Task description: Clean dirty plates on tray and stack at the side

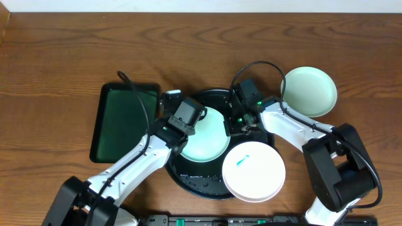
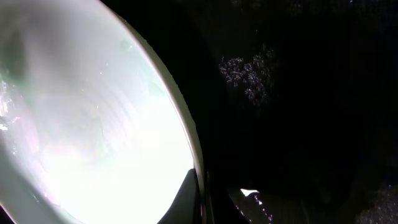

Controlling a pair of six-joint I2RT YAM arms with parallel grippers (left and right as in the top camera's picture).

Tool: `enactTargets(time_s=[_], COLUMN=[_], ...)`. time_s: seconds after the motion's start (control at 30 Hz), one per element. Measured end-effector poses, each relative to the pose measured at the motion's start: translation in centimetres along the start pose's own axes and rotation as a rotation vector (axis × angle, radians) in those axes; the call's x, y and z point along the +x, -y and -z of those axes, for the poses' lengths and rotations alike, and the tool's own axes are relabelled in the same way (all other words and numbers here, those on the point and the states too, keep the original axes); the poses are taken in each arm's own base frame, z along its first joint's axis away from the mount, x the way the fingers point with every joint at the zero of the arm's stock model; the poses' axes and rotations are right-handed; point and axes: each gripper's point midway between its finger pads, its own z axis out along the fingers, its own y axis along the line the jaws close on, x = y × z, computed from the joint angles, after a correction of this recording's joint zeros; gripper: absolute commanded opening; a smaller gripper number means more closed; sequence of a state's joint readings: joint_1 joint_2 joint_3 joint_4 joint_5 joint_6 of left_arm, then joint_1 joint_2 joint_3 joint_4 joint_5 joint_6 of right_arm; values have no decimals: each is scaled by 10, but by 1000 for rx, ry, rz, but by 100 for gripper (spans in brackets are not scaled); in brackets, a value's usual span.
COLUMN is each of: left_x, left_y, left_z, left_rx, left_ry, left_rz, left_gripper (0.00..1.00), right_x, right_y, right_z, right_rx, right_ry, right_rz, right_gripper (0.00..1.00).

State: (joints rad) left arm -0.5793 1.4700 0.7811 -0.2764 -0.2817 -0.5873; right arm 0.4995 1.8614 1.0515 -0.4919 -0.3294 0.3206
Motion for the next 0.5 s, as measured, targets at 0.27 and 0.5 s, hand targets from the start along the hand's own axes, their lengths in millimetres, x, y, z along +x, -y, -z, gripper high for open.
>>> enactTargets(time_s=[0.27,0.5], left_x=[14,18], left_y=[44,44], left_z=[-18,-39], left_rx=[201,166], left_ry=[-80,-69], left_rz=[12,-3], left_gripper=[7,7], right_x=[-1,0], right_y=[0,0], right_z=[0,0], right_rx=[-1,0], right_ry=[2,2], right_rz=[4,6], right_gripper=[1,1])
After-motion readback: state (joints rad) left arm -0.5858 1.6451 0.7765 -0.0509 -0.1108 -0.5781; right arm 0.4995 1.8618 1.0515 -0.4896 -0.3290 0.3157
